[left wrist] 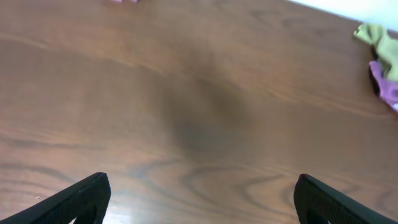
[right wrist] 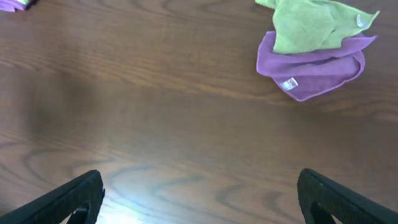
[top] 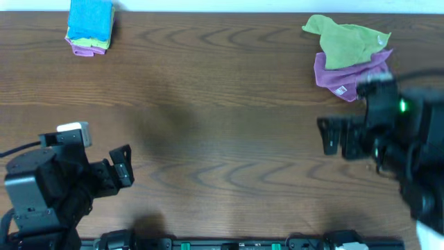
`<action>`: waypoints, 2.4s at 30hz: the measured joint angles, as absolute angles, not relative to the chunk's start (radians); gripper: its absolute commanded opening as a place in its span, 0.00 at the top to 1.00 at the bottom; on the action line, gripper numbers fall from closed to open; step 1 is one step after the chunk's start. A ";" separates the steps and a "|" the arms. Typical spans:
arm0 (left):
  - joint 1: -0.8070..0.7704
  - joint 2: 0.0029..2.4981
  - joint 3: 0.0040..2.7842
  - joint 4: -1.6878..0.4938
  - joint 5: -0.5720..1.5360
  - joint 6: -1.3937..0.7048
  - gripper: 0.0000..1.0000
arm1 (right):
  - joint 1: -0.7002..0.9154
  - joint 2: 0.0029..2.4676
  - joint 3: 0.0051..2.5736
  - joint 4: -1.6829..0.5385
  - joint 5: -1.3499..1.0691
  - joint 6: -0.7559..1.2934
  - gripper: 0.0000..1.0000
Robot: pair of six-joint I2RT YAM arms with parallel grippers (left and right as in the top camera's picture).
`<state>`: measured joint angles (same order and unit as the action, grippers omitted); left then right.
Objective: Fold the cloth
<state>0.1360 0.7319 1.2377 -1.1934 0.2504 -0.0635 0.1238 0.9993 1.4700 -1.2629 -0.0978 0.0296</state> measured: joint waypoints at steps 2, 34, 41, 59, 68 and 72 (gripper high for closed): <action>0.136 0.734 1.229 -1.193 0.255 -0.072 0.05 | 0.124 0.947 1.436 -1.258 -0.096 0.030 0.01; 0.101 0.621 1.150 -1.069 0.187 -0.122 0.05 | 0.124 0.881 1.418 -1.346 -0.096 0.030 0.01; 0.044 0.368 0.772 -0.807 0.131 -0.070 0.05 | 0.124 0.881 1.416 -1.346 -0.094 0.030 0.01; 0.044 0.049 0.250 -0.577 0.119 -0.120 0.05 | 0.124 0.881 1.416 -1.346 -0.093 0.030 0.01; 0.044 0.014 0.218 -0.575 0.118 -0.131 0.05 | 0.124 0.881 1.416 -1.346 -0.093 0.030 0.01; 0.044 0.012 0.184 -0.571 0.119 -0.136 0.05 | 0.124 0.881 1.416 -1.346 -0.093 0.030 0.01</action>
